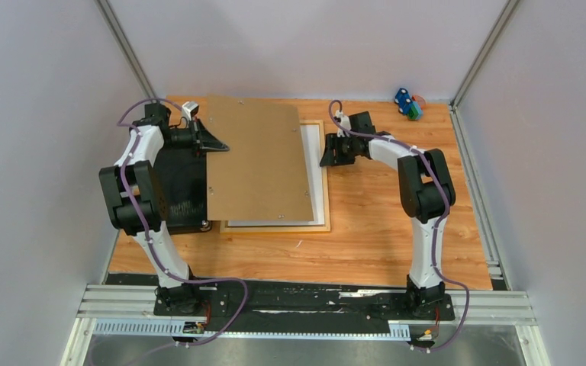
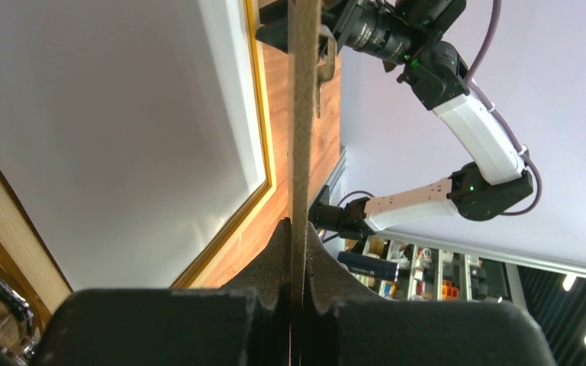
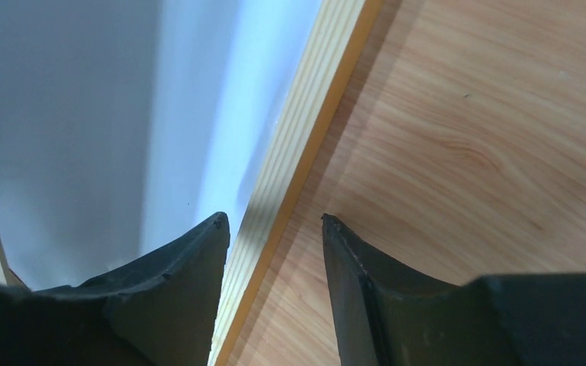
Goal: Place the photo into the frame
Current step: Move the photo frame to the center of the board.
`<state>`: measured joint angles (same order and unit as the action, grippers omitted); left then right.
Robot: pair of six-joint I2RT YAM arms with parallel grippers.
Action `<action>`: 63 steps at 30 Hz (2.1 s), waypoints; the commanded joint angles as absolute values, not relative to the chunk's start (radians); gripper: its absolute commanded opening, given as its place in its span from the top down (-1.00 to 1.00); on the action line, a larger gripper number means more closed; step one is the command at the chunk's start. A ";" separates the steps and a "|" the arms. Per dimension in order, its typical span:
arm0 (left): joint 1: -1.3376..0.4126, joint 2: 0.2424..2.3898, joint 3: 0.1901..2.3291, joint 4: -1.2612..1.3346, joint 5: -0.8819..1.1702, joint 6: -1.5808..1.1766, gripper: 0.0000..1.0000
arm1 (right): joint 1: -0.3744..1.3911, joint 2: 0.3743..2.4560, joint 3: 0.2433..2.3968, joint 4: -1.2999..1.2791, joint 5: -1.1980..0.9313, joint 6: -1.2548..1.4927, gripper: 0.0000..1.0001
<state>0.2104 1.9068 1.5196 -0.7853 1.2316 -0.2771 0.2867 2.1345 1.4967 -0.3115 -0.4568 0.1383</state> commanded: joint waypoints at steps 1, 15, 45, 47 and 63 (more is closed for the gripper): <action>0.227 1.914 1.564 -0.849 1.348 -0.232 1.00 | 0.283 2.158 1.533 -0.284 -0.423 0.168 0.01; 0.229 1.937 1.574 -0.846 1.306 -0.210 1.00 | 0.308 2.168 1.517 -0.290 -0.413 0.178 0.12; 0.229 1.953 1.540 -0.724 1.318 -0.269 1.00 | 0.336 2.164 1.493 -0.335 -0.271 0.162 0.60; 0.228 1.945 1.514 -0.664 1.325 -0.303 1.00 | 0.332 2.142 1.467 -0.335 -0.261 0.159 0.67; 0.067 1.905 1.242 0.093 1.337 -0.772 1.00 | 0.191 1.921 1.214 -0.311 -0.296 0.137 0.86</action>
<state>0.1066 1.9625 1.3056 -0.2741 1.2411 -0.5270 0.2268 1.9732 1.2659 -0.2512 -0.3111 0.1715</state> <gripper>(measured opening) 0.019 0.211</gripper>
